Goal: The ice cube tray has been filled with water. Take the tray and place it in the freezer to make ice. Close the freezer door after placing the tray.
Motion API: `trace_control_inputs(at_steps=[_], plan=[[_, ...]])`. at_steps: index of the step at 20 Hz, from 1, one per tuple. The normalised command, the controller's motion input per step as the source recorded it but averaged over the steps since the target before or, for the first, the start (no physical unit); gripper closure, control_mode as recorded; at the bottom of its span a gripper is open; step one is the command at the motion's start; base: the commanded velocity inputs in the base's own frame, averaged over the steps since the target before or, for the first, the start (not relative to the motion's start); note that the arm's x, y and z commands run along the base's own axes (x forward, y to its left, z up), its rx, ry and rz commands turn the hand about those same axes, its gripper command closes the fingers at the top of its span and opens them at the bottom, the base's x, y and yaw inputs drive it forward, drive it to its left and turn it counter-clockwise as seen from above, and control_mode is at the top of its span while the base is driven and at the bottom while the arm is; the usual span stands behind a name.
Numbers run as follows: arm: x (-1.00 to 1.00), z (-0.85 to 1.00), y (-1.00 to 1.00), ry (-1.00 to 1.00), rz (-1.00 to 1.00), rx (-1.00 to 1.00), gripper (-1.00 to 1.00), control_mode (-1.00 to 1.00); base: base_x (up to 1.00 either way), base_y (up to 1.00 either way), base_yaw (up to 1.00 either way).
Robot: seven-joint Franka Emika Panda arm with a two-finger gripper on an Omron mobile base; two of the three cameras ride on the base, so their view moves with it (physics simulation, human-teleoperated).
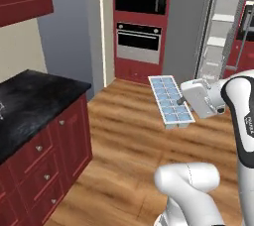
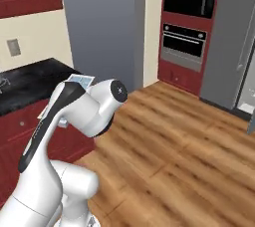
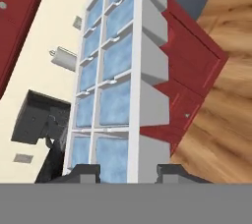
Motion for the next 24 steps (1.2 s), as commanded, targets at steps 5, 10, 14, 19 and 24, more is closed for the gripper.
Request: trace_control_inputs(at_steps=[5,10,14,19,24], plan=[[0.0,0.0,0.0,0.0,0.0,0.0,1.0,1.0,0.0,0.07,-0.8],[0.0,0.0,0.0,0.0,0.0,0.0,1.0,1.0,0.19,0.3,-0.7],[0.0,0.0,0.0,0.0,0.0,0.0,1.0,1.0,0.34,0.4,-0.58],[0.0,0.0,0.0,0.0,0.0,0.0,1.0,1.0,0.36,0.62,-0.22],[0.0,0.0,0.0,0.0,0.0,0.0,1.0,1.0,0.41,0.73,-0.1]])
